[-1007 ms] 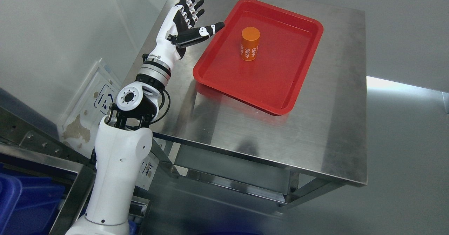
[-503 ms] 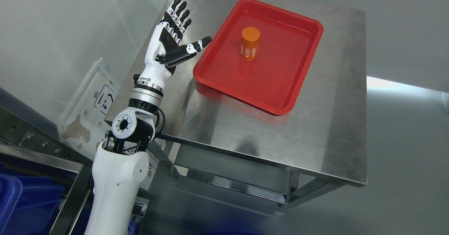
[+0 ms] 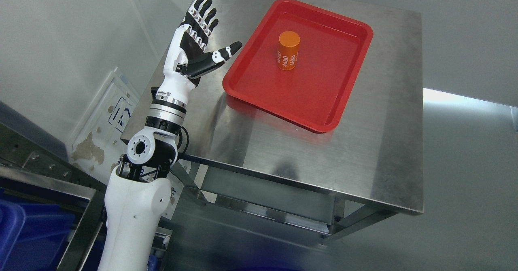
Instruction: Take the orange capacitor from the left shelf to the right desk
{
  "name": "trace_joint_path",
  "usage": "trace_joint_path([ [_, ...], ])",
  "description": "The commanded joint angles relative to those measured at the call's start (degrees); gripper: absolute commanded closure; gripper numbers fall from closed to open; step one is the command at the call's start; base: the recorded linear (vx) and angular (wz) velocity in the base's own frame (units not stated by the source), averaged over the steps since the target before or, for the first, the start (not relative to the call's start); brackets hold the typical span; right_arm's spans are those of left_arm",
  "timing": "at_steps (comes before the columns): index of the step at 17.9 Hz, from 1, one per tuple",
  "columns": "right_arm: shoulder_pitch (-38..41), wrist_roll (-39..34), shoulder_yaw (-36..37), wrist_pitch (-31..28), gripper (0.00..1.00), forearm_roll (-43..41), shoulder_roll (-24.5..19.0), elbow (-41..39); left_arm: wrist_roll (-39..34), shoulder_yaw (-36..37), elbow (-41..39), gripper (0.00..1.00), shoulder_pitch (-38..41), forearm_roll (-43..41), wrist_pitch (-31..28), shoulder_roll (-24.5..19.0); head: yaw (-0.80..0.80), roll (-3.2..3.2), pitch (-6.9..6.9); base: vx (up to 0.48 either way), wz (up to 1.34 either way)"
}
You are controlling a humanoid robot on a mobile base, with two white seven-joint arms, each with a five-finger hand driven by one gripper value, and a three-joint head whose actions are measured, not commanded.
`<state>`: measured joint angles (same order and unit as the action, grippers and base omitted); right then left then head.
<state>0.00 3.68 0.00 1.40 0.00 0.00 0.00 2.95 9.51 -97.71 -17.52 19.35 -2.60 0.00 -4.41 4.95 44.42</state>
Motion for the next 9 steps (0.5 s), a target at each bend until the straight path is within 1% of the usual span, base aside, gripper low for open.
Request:
trace_joint_path([
  [1,1.23,0.01,0.61,-0.08,0.00,0.44,1.00,-1.00,0.12,0.24,-0.90,0.00,0.12,-0.01,-0.04,-1.00,0.00,0.00,0.00,0.000,0.00],
  [9,1.32,0.01,0.61,-0.08,0.00,0.35,1.00,-1.00,0.12,0.15,-0.90,0.00,0.21,-0.01,0.32,-1.00,0.00,0.00,0.00,0.000,0.00],
])
